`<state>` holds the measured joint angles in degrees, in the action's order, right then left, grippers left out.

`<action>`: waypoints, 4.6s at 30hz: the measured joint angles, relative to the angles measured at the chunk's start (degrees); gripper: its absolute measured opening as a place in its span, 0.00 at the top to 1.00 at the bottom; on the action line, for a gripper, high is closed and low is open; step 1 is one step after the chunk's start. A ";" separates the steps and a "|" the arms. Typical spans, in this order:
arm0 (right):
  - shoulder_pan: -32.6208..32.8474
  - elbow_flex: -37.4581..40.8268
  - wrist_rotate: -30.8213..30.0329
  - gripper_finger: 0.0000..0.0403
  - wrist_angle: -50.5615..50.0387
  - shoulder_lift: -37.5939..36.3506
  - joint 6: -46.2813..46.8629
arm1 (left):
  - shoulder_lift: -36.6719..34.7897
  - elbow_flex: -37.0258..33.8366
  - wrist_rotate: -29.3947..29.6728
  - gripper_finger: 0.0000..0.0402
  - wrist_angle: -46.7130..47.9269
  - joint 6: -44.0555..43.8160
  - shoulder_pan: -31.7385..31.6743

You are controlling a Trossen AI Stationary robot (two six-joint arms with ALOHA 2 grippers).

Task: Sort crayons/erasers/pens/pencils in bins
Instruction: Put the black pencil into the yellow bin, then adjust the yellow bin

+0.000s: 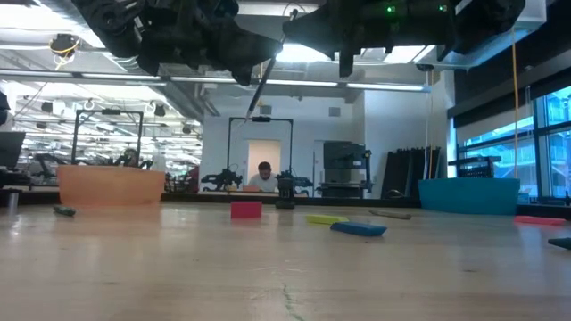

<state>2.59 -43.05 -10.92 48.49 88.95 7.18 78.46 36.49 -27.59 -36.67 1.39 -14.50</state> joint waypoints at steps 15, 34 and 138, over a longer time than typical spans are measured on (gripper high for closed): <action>-0.02 0.00 -1.92 0.93 -0.18 0.04 0.06 | -0.04 0.02 3.03 0.75 0.31 -2.38 0.07; -0.01 -19.34 -4.24 0.93 -79.31 -15.72 25.78 | -0.07 0.05 6.39 0.64 5.90 2.17 -1.46; 24.25 -13.96 -6.88 0.71 -98.87 -13.89 66.38 | -0.04 0.04 4.13 0.65 6.01 8.12 -2.34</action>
<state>26.84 -57.01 -17.80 -50.38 75.06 73.56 78.41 36.53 -23.46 -30.65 9.51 -16.84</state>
